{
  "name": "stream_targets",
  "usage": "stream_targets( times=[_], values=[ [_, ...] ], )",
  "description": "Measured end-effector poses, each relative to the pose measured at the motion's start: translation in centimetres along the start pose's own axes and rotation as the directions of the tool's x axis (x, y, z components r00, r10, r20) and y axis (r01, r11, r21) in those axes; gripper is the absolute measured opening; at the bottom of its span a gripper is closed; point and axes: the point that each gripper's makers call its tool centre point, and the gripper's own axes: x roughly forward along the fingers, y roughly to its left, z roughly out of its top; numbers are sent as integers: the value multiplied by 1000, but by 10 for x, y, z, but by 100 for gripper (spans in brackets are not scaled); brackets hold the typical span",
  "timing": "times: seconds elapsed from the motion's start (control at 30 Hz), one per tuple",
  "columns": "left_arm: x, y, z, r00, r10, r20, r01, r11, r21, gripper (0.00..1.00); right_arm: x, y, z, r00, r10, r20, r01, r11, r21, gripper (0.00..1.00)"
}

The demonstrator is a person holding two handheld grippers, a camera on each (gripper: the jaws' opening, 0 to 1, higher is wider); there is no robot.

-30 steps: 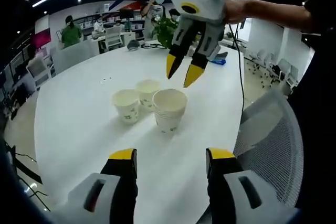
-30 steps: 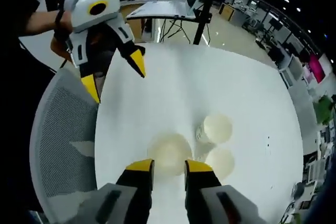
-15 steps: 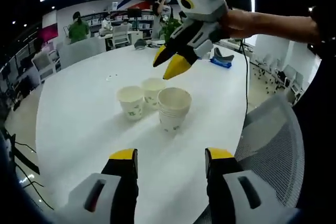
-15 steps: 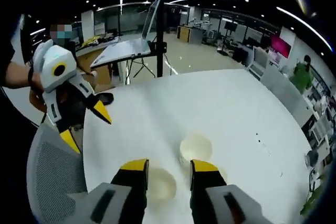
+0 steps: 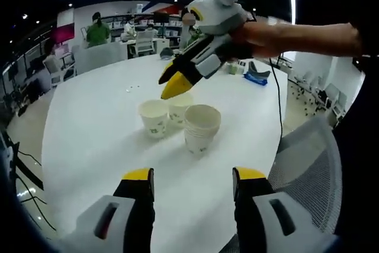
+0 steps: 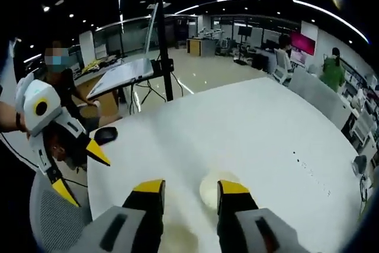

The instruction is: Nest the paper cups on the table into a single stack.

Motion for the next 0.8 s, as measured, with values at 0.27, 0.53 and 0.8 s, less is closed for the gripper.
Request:
stream_targets(
  times=[0.27, 0.53, 0.8],
  values=[
    [-2, 3, 3, 999, 20, 30, -19, 999, -33, 52, 20, 0, 2, 1000, 9, -22, -9, 1000, 10, 36],
    [2, 6, -4, 1000, 30, 8, -30, 1000, -8, 53, 41, -4, 3, 999, 12, -42, -11, 1000, 12, 36],
    [6, 5, -4, 1000, 16, 9, -16, 1000, 0, 53, 61, -2, 4, 995, 26, -100, -31, 998, -49, 37]
  ],
)
